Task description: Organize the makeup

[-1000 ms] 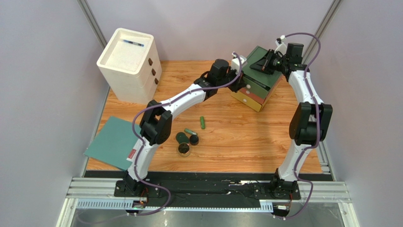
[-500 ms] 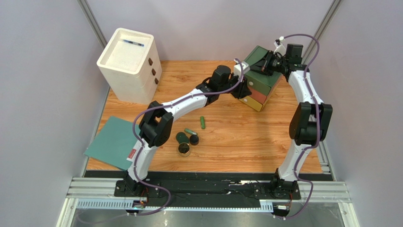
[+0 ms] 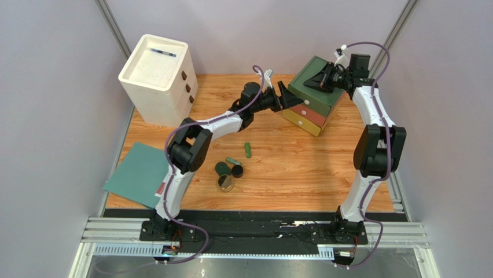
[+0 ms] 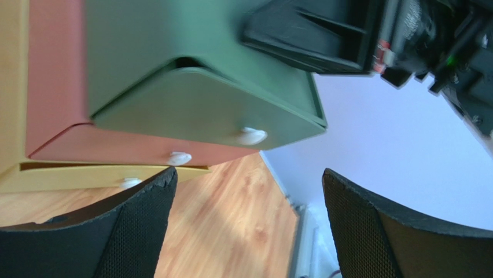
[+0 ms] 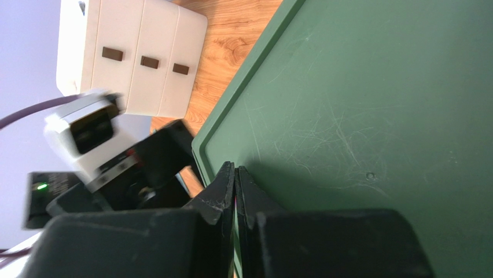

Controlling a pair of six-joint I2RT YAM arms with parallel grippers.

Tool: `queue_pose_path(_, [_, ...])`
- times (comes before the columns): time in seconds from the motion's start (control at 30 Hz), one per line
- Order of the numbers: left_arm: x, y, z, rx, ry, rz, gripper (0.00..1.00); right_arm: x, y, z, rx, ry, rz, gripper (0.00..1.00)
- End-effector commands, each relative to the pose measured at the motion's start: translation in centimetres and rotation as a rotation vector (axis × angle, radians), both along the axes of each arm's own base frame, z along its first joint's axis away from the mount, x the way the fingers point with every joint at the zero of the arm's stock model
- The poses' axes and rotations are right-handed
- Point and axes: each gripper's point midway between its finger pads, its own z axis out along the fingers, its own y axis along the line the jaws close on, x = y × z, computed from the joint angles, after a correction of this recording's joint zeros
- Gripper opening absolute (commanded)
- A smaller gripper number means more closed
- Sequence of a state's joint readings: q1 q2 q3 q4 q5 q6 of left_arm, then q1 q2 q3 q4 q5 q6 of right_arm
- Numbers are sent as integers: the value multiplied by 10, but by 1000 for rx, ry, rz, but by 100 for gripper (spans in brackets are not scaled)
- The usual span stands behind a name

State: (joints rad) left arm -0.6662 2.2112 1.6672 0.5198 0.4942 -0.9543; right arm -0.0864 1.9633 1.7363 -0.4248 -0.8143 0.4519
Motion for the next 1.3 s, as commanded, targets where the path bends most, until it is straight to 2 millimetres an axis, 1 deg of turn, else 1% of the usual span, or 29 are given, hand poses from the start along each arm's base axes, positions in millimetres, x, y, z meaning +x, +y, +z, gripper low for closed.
queue_pose_path(0.0, [4,-17,8,-190,160,-45,96,-39,-10,-122,-103,412,-51,5])
queue_pose_path(0.17, [5,-23,-10,-209,248,-68,83,-38,-11,-123,-107,411,-54,5])
queue_pose_path(0.2, [5,-24,-18,-205,268,-68,81,-38,-11,-123,-105,413,-54,5])
queue_pose_path(0.33, [9,-25,-25,-232,303,-59,72,-37,-11,-123,-104,413,-54,5])
queue_pose_path(0.37, [10,-26,-23,-236,300,-60,64,-38,-12,-125,-104,418,-55,5])
queue_pose_path(0.4, [10,-28,-28,-234,313,-60,61,-38,-11,-124,-104,416,-54,5])
queue_pose_path(0.43, [12,-28,-29,-236,315,-59,60,-38,-12,-125,-103,420,-56,5])
queue_pose_path(0.47, [12,-29,-30,-237,320,-59,54,-37,-12,-125,-105,417,-56,5])
queue_pose_path(0.57, [15,-34,-41,-209,353,-45,53,-38,-12,-127,-101,424,-54,6])
queue_pose_path(0.67, [16,-38,-48,-181,365,-34,52,-34,-12,-125,-100,414,-55,6])
queue_pose_path(0.77, [16,-37,-56,-174,384,-21,51,-34,-13,-125,-98,420,-57,6])
queue_pose_path(0.9, [16,-39,-58,-170,392,-23,49,-34,-13,-125,-97,420,-57,6])
queue_pose_path(1.0, [16,-40,-64,-162,406,-20,49,-35,-13,-127,-99,425,-57,6])
queue_pose_path(1.1, [16,-42,-69,-154,417,-15,52,-35,-13,-127,-99,422,-57,6])
queue_pose_path(1.17, [19,-43,-71,-156,424,-10,52,-35,-13,-128,-96,425,-55,6])
queue_pose_path(1.2, [20,-45,-68,-161,420,-9,51,-35,-13,-127,-96,424,-56,6])
queue_pose_path(1.27, [23,-45,-72,-167,431,5,49,-36,-14,-129,-96,428,-56,6])
